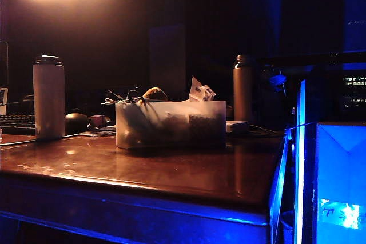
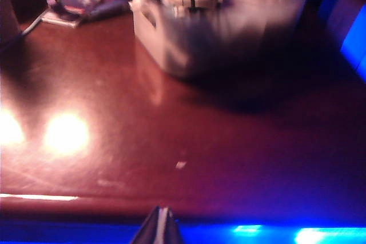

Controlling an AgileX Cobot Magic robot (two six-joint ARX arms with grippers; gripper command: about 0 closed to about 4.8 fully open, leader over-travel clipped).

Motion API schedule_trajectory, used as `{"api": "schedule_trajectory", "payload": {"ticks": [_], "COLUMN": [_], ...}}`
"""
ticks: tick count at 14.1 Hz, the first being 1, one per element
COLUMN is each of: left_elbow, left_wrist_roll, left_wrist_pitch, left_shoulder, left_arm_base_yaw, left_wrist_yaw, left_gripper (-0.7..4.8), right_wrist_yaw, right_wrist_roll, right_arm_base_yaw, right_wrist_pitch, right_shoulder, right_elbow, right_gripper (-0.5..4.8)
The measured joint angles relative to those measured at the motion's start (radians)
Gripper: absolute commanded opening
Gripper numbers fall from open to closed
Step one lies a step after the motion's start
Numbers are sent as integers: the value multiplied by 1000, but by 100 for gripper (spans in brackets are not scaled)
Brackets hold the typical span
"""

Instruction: Pick up the kiwi and place it into the translucent box.

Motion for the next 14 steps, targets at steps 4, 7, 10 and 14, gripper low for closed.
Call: {"api": "schedule_trajectory", "payload": {"ticks": [4,7,10,14], "left_elbow": [-49,-85,-124,-126], "left_wrist_roll": [78,80,80,103], "left_wrist_pitch": [15,15,11,16], "left_shoulder": [0,-1,0,-1], "left_arm_base_yaw": [0,0,0,0], "left_wrist_yaw": [0,0,0,-3], "left_gripper": [-4,-4,-4,-3], "right_wrist_yaw": [-2,-33,-40,-52], "right_wrist_roll": [2,26,27,27], "right_arm_base_yaw": [0,0,0,0], "right_wrist_pitch": [-3,-26,-26,-26], "right_shoulder": [0,10,10,10], "right_elbow": [-58,-68,-68,-68], "right_gripper": [-1,-1,-1,-1]}}
